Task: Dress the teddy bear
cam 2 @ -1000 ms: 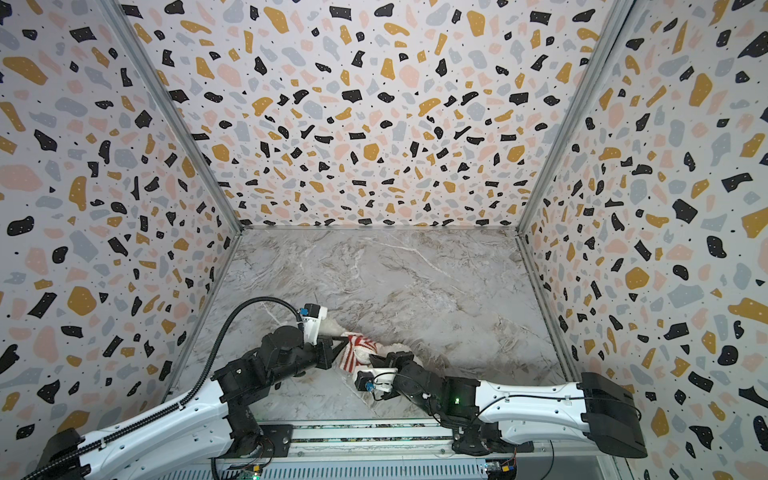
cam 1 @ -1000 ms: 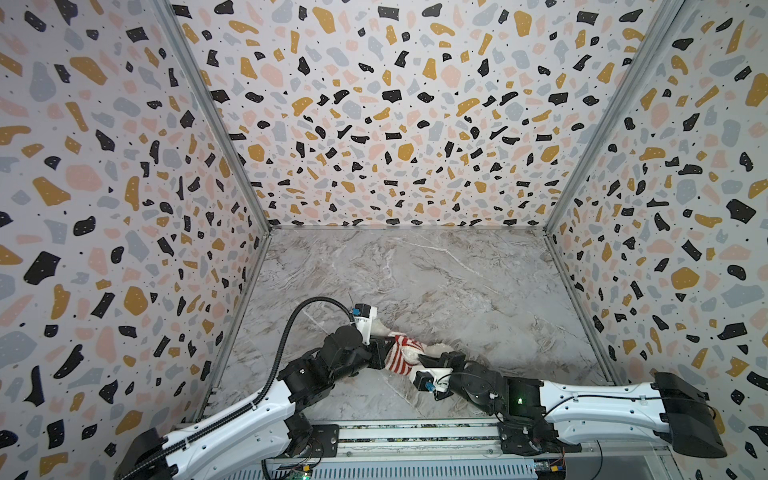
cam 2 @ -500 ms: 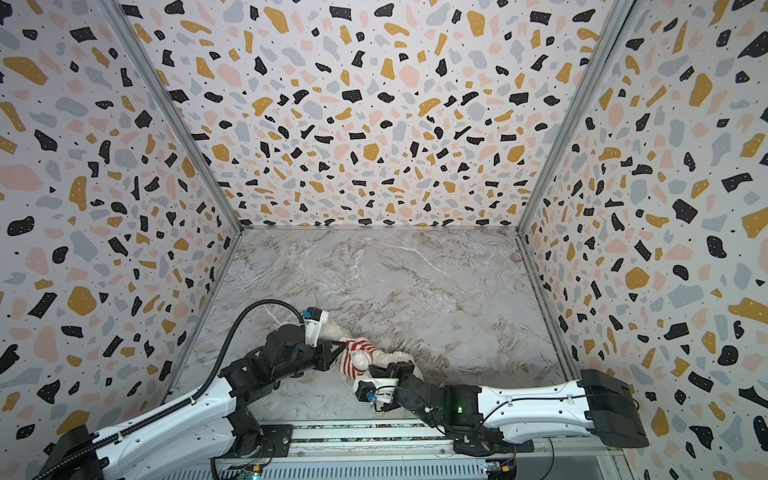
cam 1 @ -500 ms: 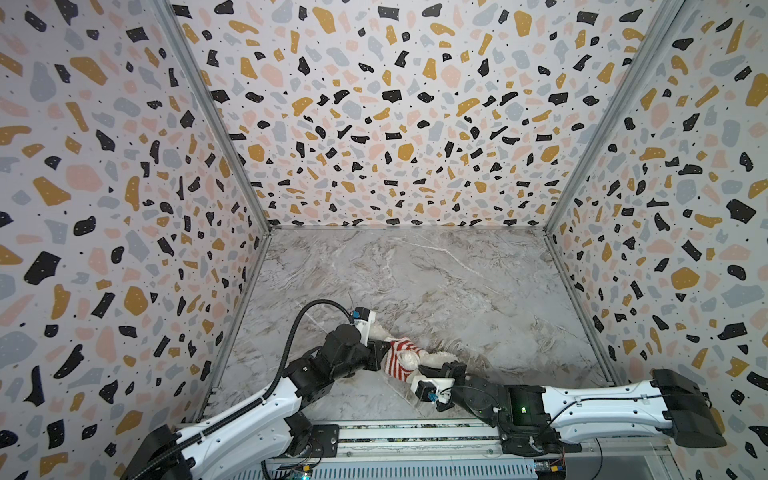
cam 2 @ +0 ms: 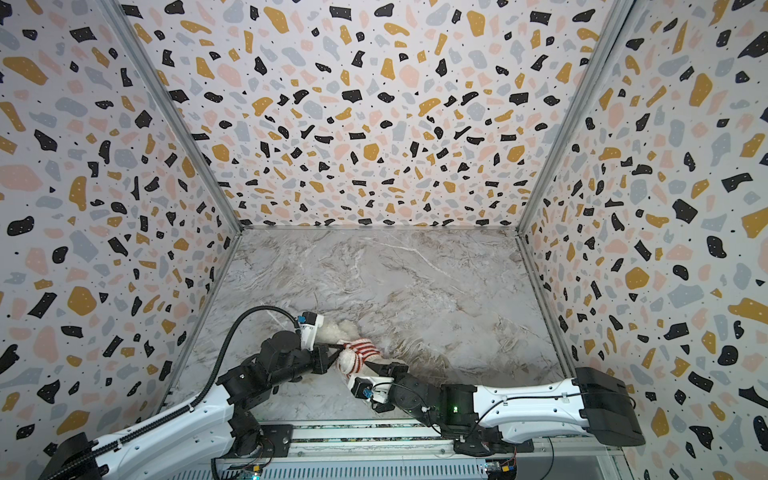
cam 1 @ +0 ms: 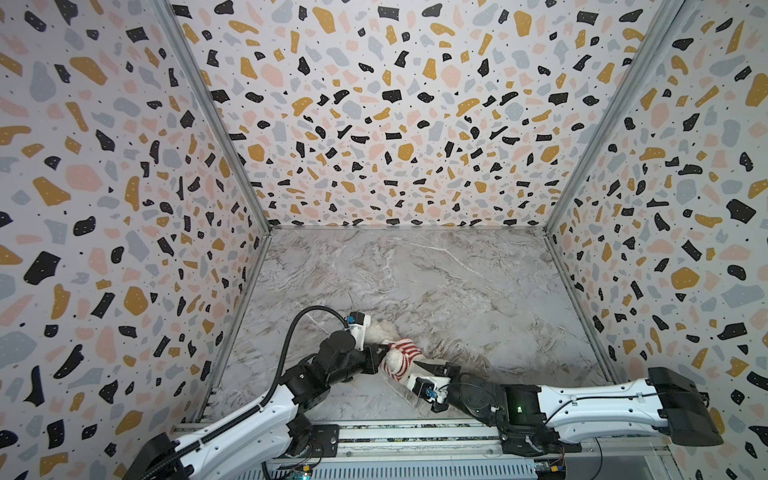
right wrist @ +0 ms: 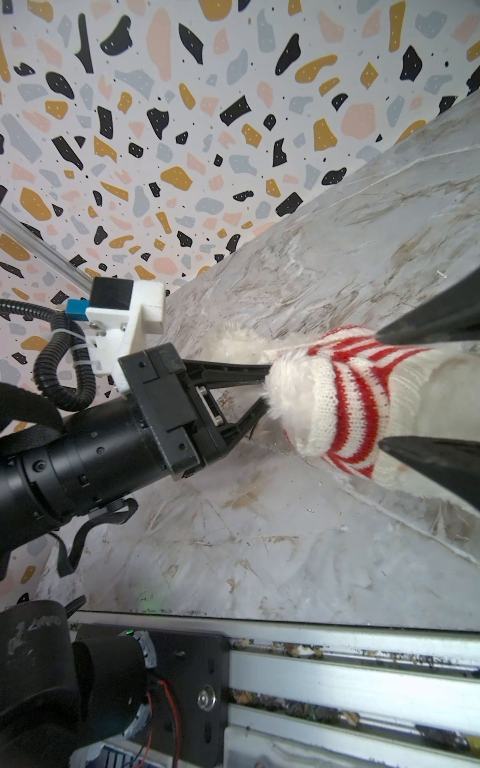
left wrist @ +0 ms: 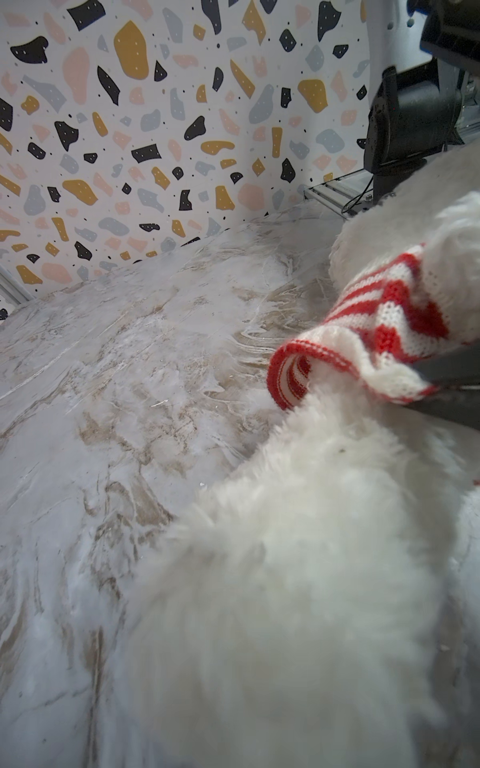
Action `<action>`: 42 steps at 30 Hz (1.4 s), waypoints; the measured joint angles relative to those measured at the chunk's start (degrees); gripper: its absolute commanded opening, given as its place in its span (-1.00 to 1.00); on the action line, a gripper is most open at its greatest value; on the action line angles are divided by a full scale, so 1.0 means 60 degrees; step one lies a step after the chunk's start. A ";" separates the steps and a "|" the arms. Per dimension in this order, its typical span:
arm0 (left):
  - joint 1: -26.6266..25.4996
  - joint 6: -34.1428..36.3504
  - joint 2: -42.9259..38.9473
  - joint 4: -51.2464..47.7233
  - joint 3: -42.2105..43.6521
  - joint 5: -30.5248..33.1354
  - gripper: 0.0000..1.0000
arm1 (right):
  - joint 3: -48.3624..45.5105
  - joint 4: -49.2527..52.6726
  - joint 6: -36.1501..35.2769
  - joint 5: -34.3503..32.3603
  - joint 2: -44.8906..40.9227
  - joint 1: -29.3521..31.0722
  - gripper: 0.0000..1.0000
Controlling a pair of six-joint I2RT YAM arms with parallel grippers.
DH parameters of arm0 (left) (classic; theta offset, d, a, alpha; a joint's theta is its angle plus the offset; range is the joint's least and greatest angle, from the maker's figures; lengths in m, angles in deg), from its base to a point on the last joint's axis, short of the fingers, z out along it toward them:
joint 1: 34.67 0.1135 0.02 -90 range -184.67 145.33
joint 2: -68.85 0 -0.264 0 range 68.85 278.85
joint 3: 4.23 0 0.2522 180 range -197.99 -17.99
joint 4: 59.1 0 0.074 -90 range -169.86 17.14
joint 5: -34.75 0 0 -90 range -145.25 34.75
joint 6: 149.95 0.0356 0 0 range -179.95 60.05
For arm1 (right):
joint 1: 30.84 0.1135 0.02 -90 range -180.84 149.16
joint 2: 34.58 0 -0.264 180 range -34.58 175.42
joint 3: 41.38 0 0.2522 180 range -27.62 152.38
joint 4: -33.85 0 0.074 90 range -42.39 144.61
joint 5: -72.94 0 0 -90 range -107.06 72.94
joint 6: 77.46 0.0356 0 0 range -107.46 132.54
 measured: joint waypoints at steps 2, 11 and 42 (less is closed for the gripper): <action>-0.0062 -0.0036 0.0000 0.0062 0.0000 0.0007 -1.00 | 0.0375 -0.0025 0.0233 0.0288 0.0430 -0.0229 -0.17; -0.0186 -0.0106 0.0000 0.0055 0.0076 0.0186 -0.90 | 0.1035 0.0004 0.1126 0.1158 0.1606 -0.0998 -0.17; -0.0193 0.2623 0.2091 -0.3085 -0.3238 0.2280 0.24 | 0.0878 0.2353 0.5366 0.3056 0.0641 -0.3508 -0.05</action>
